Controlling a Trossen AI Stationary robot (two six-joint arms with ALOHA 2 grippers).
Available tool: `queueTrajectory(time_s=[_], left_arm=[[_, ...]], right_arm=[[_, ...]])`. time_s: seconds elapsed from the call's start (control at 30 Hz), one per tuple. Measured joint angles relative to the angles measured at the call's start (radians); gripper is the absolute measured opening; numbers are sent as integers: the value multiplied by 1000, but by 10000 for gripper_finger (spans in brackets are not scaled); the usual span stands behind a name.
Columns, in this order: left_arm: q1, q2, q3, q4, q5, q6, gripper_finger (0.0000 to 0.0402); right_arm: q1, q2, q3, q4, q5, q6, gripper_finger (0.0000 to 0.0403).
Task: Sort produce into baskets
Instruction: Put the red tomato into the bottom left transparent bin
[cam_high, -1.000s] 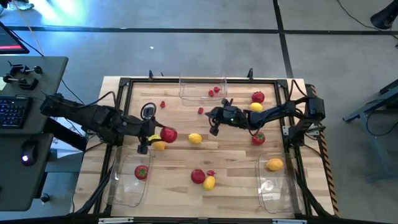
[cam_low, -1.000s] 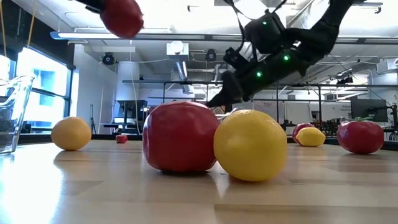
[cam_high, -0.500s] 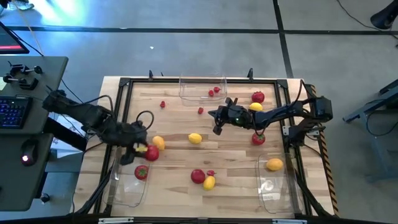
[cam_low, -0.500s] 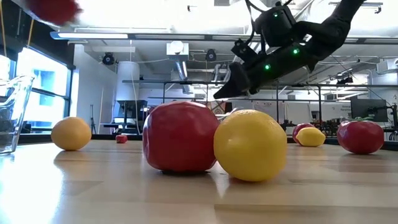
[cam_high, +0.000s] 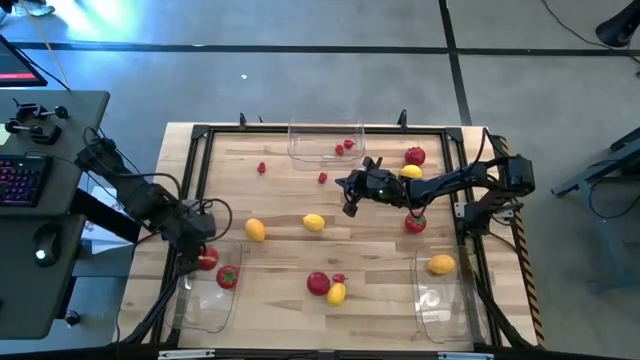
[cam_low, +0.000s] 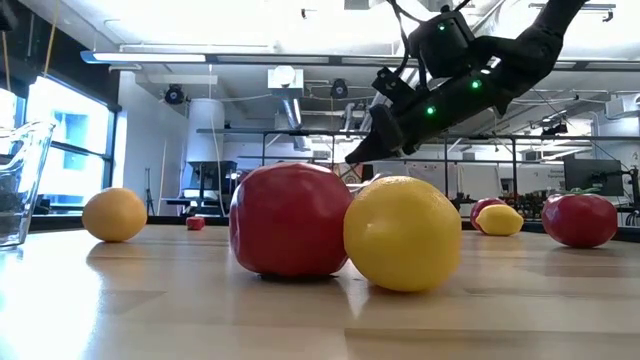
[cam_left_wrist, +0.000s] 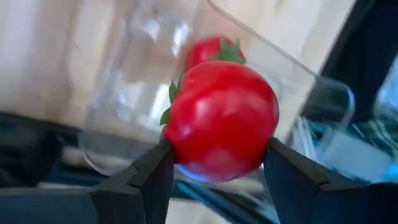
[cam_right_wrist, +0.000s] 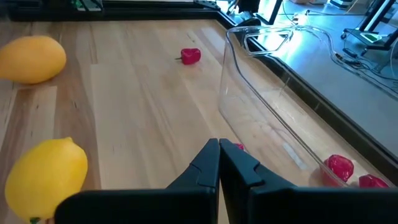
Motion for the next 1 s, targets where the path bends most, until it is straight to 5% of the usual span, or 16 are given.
queueTrajectory(time_s=[0.43,1.0], left_arm=[[-5,25,-231,182,49,75,195],[-42,270,-257,162,128,139,234]], right_arm=[[0,0,0,-28,0,0,0],[0,0,0,-28,0,1,0]])
